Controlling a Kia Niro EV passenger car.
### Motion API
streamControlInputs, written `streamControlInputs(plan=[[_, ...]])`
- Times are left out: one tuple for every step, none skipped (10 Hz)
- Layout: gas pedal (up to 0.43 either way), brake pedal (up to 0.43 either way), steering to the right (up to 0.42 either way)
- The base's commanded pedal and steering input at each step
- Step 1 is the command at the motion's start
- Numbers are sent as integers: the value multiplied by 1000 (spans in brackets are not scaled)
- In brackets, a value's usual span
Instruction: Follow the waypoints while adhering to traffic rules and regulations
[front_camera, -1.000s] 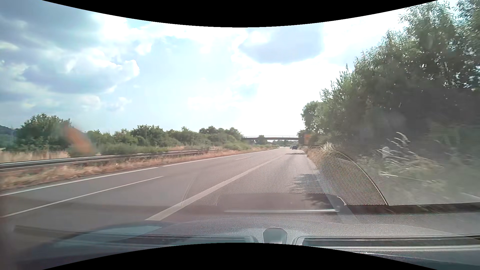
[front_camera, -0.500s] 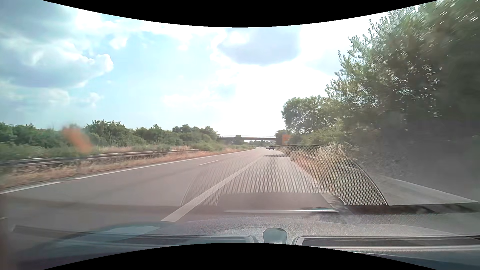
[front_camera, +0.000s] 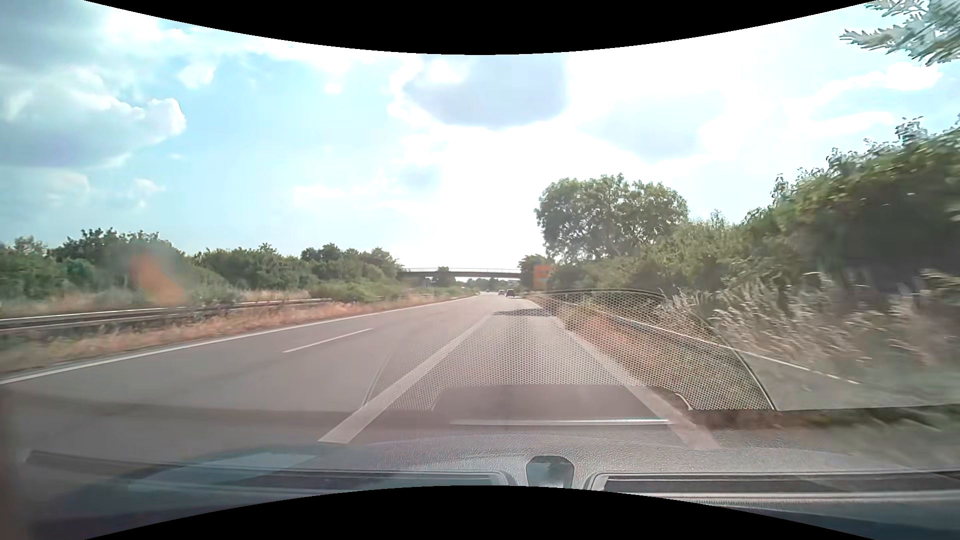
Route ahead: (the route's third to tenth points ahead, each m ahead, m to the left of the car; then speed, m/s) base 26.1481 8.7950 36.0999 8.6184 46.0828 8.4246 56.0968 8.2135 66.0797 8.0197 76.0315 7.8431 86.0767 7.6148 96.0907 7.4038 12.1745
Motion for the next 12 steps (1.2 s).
streamControlInputs(plan=[[350, 0, 23], [390, 0, 17], [421, 0, 11], [441, 0, 6], [461, 0, 3], [469, 0, 2], [488, 0, 1], [500, 0, 0], [512, 0, 0], [512, 0, -1], [520, 0, -3], [520, 0, -3]])
